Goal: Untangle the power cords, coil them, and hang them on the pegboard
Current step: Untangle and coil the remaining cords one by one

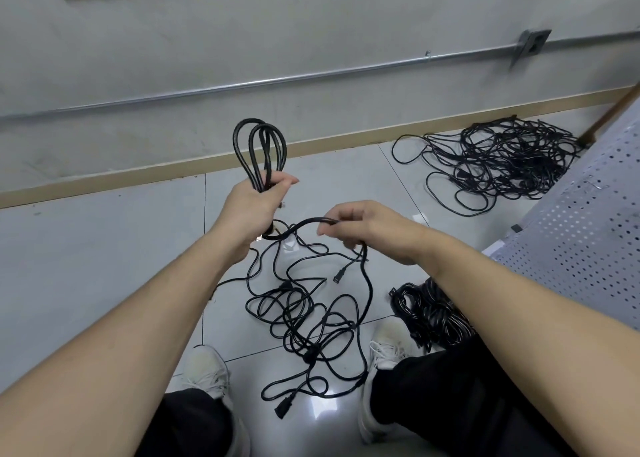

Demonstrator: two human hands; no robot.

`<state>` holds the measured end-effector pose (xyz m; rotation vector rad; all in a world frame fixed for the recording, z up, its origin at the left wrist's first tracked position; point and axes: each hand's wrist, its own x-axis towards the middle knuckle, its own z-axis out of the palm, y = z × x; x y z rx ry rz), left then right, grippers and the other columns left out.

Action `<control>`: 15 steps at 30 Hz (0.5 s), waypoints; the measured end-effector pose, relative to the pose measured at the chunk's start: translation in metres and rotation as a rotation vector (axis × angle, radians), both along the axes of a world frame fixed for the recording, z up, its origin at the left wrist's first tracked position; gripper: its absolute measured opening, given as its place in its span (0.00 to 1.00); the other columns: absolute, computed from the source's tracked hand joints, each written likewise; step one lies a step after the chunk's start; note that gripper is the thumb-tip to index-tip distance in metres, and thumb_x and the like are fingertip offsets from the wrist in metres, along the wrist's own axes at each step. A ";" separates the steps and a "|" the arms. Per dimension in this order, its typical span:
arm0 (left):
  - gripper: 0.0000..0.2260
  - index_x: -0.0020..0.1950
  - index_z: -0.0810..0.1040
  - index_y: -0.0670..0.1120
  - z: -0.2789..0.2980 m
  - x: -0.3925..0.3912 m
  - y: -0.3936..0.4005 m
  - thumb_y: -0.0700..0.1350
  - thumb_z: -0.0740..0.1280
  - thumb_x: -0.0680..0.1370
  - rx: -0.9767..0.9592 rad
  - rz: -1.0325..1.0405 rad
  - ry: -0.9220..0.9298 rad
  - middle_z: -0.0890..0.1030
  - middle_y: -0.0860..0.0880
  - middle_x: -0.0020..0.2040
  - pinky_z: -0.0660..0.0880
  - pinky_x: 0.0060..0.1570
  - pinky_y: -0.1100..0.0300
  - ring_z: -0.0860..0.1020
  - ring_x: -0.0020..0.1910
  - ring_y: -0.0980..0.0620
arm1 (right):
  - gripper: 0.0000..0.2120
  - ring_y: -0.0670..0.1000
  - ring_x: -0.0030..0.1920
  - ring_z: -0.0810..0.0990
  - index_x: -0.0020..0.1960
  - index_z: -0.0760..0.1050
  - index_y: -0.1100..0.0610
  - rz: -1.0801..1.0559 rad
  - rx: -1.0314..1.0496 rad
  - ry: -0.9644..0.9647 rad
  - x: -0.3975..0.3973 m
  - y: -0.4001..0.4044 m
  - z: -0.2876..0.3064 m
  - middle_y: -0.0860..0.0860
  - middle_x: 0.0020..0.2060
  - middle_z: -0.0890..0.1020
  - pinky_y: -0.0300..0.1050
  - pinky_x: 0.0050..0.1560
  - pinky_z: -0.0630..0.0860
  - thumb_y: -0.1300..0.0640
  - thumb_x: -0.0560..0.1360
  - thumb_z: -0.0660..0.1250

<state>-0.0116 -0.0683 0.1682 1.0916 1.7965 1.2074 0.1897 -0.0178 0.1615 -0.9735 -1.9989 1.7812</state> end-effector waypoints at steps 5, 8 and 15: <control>0.08 0.50 0.84 0.57 -0.002 0.006 -0.002 0.53 0.65 0.82 -0.086 -0.087 0.158 0.74 0.62 0.29 0.67 0.31 0.60 0.68 0.30 0.57 | 0.06 0.45 0.26 0.67 0.46 0.85 0.58 -0.174 0.050 0.009 -0.003 -0.004 0.007 0.44 0.24 0.71 0.39 0.30 0.69 0.55 0.76 0.75; 0.19 0.48 0.84 0.57 0.000 0.017 -0.008 0.66 0.60 0.81 -0.177 -0.188 0.139 0.80 0.57 0.43 0.68 0.34 0.62 0.74 0.36 0.56 | 0.12 0.45 0.25 0.64 0.35 0.79 0.54 -0.377 0.151 0.049 -0.003 -0.001 0.005 0.45 0.24 0.68 0.37 0.27 0.62 0.54 0.70 0.81; 0.19 0.37 0.73 0.48 -0.003 0.025 -0.010 0.61 0.73 0.72 -0.246 -0.447 0.237 0.69 0.56 0.29 0.63 0.34 0.58 0.67 0.30 0.55 | 0.29 0.50 0.28 0.58 0.33 0.62 0.53 -0.503 0.248 -0.057 -0.002 0.002 0.002 0.50 0.28 0.61 0.40 0.24 0.57 0.45 0.63 0.83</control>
